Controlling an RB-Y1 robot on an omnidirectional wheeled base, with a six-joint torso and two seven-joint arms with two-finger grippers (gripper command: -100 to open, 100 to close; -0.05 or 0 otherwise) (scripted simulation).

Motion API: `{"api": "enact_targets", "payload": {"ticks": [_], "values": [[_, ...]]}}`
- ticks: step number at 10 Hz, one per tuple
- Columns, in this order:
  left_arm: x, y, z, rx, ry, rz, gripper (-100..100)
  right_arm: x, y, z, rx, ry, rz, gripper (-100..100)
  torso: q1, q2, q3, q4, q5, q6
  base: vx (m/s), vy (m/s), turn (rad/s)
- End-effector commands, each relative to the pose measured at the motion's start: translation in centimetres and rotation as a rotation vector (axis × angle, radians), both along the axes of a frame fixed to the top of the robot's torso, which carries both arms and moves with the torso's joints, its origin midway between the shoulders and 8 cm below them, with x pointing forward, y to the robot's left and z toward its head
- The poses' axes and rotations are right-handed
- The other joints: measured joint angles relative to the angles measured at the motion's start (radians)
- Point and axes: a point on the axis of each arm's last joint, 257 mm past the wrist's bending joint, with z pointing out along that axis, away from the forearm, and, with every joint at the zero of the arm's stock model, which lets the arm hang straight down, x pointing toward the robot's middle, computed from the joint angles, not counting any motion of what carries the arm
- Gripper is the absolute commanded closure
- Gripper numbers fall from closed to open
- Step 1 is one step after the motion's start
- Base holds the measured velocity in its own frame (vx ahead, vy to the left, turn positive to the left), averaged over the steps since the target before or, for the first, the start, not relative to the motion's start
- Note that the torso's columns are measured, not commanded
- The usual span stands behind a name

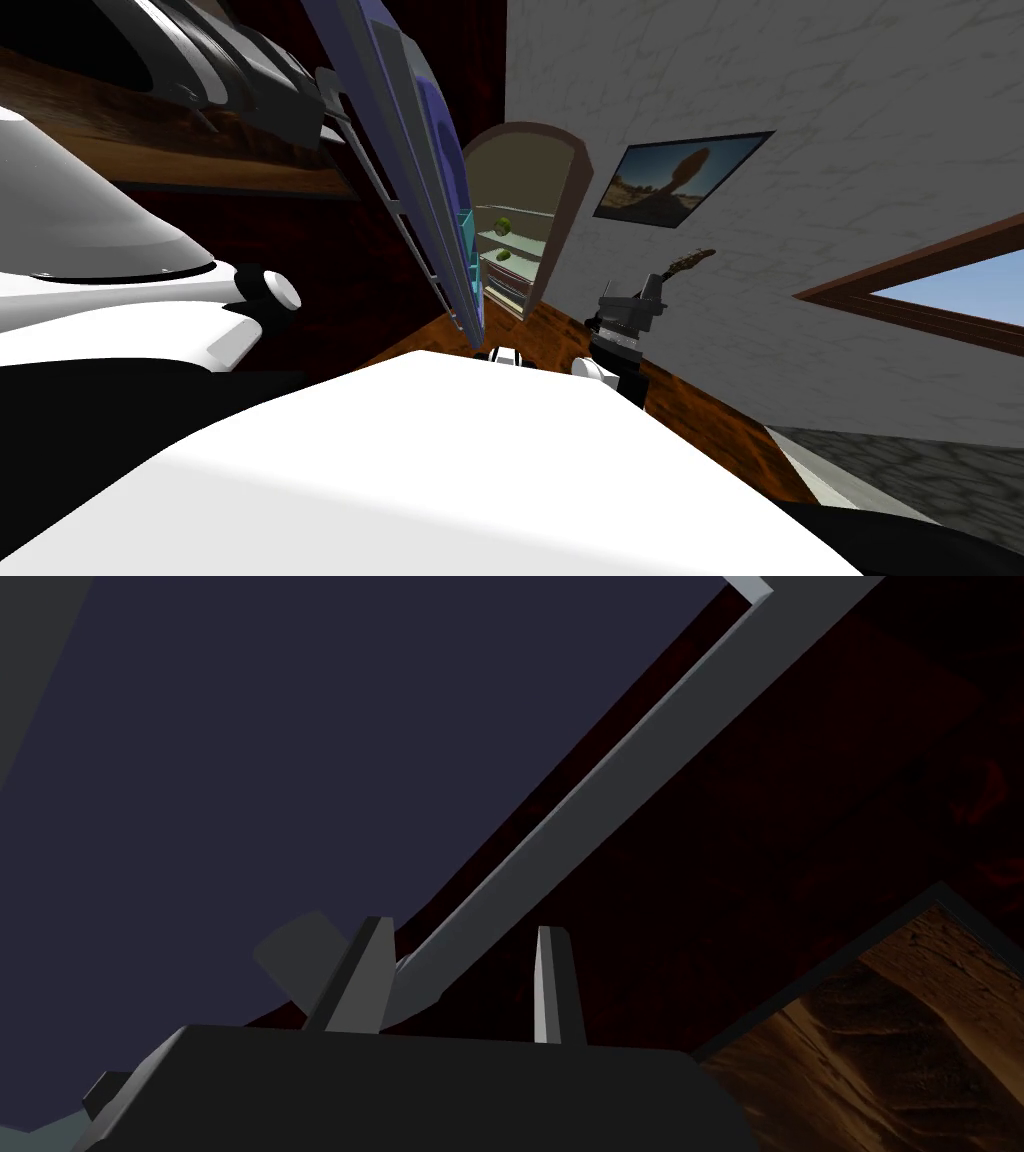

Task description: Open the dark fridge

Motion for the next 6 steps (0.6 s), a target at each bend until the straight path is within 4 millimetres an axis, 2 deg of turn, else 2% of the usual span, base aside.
{"api": "enact_targets", "payload": {"ticks": [1, 2, 3, 4, 5, 6], "values": [[-0.3, -2.1, 0.4, -0.001, -0.009, -0.069, 100, 0.0, 0.0, 0.0, 0.0, 0.0, 0.0, 0, 0.003, -0.001, -0.001, 0.0, 0.0, 0.001, -0.09, 0.367, -0.088], [-0.3, -2.1, 0.4, -0.001, -0.009, -0.069, 100, 0.0, 0.0, 0.0, 0.0, 0.0, 0.0, 0, 0.005, 0.002, 0.0, 0.001, 0.0, 0.001, -0.058, 0.28, -0.063], [-0.5, -3.0, 0.3, 0.001, -0.008, -0.1, 100, 0.0, 0.0, 0.0, 0.0, 0.0, 0.0, 0, 0.0, 0.001, 0.001, 0.0, 0.0, -0.001, -0.082, 0.326, -0.051], [-0.5, -2.4, 0.1, 0.001, -0.002, -0.083, 100, 0.0, 0.0, 0.0, 0.0, 0.0, 0.0, 0, 0.002, 0.004, 0.002, 0.001, 0.0, 0.0, -0.053, 0.176, -0.028], [-0.6, -3.2, 0.3, 0.002, -0.007, -0.113, 100, 0.0, 0.0, 0.0, 0.0, 0.0, 0.0, 0, -0.005, 0.004, 0.005, 0.0, 0.002, -0.003, -0.03, 0.187, -0.045], [-0.6, -4.0, 0.3, 0.0, -0.006, -0.141, 100, 0.0, 0.0, 0.0, 0.0, 0.0, 0.0, 0, -0.001, 0.005, 0.005, 0.0, 0.0, -0.001, -0.057, 0.296, -0.147]]}}
